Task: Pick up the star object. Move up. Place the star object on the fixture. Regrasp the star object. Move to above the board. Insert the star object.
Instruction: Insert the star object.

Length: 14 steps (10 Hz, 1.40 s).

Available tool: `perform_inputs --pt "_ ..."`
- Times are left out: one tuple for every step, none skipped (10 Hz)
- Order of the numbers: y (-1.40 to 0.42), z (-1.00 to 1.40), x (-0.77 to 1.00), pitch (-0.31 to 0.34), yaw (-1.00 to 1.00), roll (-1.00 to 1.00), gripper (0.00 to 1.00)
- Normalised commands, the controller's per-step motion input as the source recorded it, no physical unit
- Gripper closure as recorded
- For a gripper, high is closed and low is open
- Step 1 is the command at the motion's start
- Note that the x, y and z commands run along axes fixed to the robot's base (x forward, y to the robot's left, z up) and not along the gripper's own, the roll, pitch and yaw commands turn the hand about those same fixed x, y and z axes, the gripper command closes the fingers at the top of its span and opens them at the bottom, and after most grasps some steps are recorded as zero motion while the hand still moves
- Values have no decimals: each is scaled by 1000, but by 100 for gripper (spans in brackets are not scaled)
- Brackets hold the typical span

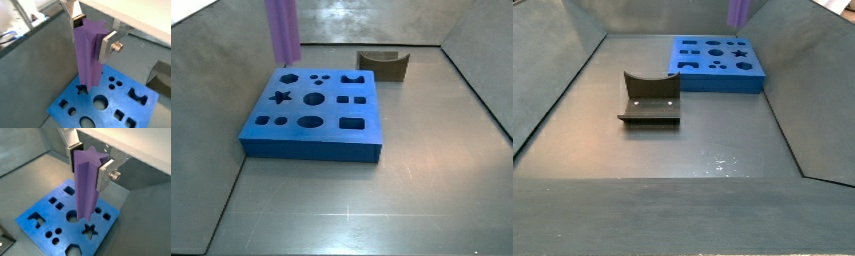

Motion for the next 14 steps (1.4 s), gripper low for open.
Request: perform_inputs --pt "94 -737 -171 84 -803 -29 100" --pt "37 -714 -189 84 -889 -36 100" --pt "0 -611 -134 84 -934 -30 100" --pt "-57 -346 14 69 -857 -57 100" --pt "-103 -260 220 59 -731 -70 100" --pt "-29 -240 140 40 -674 -67 100" --pt "0 -263 0 27 -469 -54 100" --pt "0 -294 -3 13 -454 -63 100" --pt "51 -269 -57 20 -269 -23 100" --pt "31 -243 -11 19 -240 -46 100" --pt "97 -260 11 46 -180 -20 100" --pt "191 -277 0 43 -3 0 100" --pt "100 -383 0 0 0 0 100" --pt "0 -711 0 0 0 0 100"
